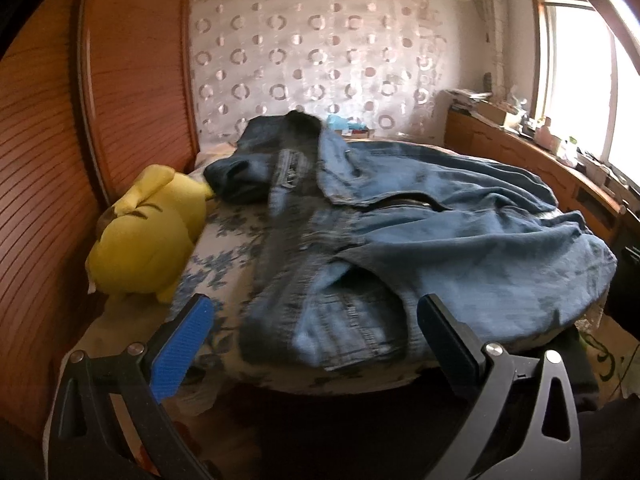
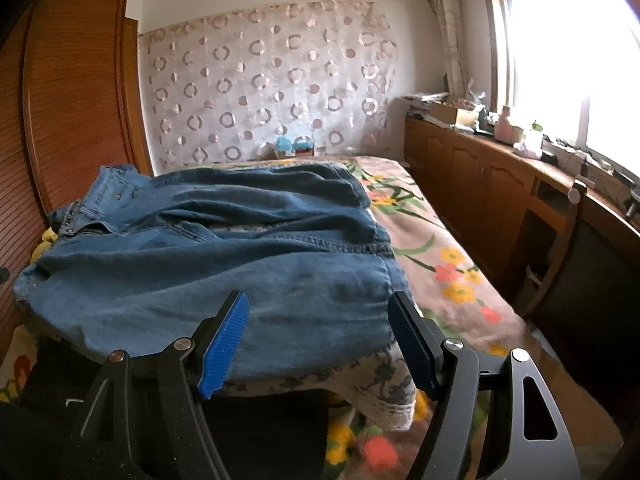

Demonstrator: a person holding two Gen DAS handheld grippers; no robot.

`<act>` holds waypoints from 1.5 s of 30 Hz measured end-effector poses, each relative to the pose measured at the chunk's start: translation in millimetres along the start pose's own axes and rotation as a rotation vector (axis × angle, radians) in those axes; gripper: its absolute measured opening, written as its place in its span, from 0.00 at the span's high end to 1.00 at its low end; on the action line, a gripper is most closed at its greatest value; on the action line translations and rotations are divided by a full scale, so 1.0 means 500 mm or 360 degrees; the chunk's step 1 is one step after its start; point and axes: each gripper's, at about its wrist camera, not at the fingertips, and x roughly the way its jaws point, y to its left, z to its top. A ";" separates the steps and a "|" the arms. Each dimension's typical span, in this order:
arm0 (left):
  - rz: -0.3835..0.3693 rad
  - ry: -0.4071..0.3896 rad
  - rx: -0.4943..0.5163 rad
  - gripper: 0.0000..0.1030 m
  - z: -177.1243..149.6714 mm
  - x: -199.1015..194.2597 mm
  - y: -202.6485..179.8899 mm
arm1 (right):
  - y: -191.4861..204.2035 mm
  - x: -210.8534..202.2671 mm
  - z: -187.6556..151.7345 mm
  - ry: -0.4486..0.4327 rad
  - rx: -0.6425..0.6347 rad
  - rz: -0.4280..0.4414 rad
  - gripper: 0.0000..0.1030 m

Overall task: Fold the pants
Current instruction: 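Close the left tool on the jeans waistband while the right tool grips the leg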

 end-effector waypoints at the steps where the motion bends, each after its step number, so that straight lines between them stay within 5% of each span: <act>1: 0.0000 0.0003 -0.0011 0.04 -0.002 0.002 0.008 | -0.002 0.002 0.001 0.0010 0.0004 -0.0004 0.28; 11: -0.0012 0.0174 -0.0140 0.36 -0.040 0.061 0.066 | -0.015 -0.001 0.017 0.0050 0.0014 -0.0027 0.28; 42: 0.0019 0.0213 -0.0108 0.35 -0.057 0.086 0.060 | -0.099 0.045 0.005 0.0239 0.0156 0.0030 0.28; 45: 0.0018 0.0212 -0.0107 0.34 -0.057 0.087 0.060 | -0.104 0.042 0.007 0.0227 0.0163 0.0041 0.36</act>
